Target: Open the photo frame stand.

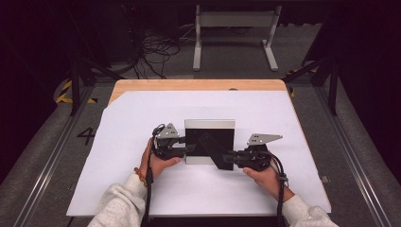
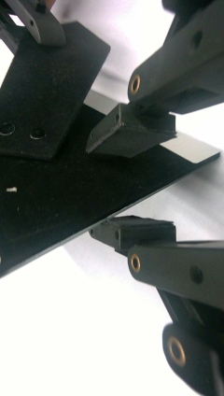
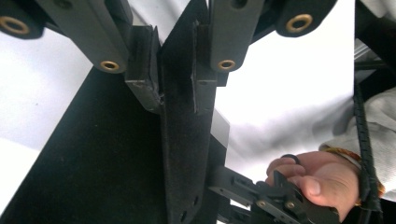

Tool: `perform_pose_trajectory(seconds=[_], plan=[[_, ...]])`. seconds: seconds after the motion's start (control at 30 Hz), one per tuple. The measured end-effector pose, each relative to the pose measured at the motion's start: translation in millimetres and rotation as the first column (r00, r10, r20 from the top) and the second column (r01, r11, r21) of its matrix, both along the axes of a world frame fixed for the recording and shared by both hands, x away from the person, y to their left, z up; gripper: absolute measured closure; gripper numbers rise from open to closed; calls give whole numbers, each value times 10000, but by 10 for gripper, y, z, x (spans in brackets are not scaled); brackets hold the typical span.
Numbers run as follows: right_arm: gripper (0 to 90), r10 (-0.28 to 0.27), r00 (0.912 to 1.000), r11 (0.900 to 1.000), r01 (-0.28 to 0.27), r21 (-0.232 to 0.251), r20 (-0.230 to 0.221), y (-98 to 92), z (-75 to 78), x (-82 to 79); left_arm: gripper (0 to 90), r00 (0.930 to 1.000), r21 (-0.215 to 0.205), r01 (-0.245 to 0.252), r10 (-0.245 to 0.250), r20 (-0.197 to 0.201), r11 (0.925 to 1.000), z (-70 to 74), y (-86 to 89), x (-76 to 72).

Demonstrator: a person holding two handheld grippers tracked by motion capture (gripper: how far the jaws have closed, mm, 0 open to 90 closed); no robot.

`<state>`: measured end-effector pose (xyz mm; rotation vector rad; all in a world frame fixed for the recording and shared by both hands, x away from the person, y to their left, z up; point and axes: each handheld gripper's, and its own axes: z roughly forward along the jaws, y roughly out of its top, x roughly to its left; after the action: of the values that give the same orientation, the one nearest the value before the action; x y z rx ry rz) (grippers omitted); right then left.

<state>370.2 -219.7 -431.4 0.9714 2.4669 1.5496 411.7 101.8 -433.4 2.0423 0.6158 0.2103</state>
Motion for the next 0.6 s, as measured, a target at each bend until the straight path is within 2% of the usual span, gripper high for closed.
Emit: perform_pose_trajectory(seconds=[0.07, 0.2, 0.37, 0.53, 0.6], plan=[[768, -63, 9999, 9999, 65, -139, 155, 13, 7, -4, 619, 9998, 50, -11, 10, 217, 10000, 26, 10, -10], [776, -28, 9998, 9997, 32, -229, 205, 30, -1, -9, 625, 9995, 22, -22, 21, 308, 10000, 51, 20, -35], [780, 93, 9995, 9991, -81, -405, 303, 38, -9, -26, 638, 9983, 78, 125, -130, 572, 9999, 78, 35, -69], [785, 167, 9992, 9984, -147, -546, 361, 41, -19, -47, 632, 9975, 22, 370, -370, 598, 9993, 86, 51, -116], [788, 221, 9992, 9980, -201, -593, 331, 42, -23, -59, 628, 9961, 118, 451, -458, 754, 9989, 91, 52, -147]])
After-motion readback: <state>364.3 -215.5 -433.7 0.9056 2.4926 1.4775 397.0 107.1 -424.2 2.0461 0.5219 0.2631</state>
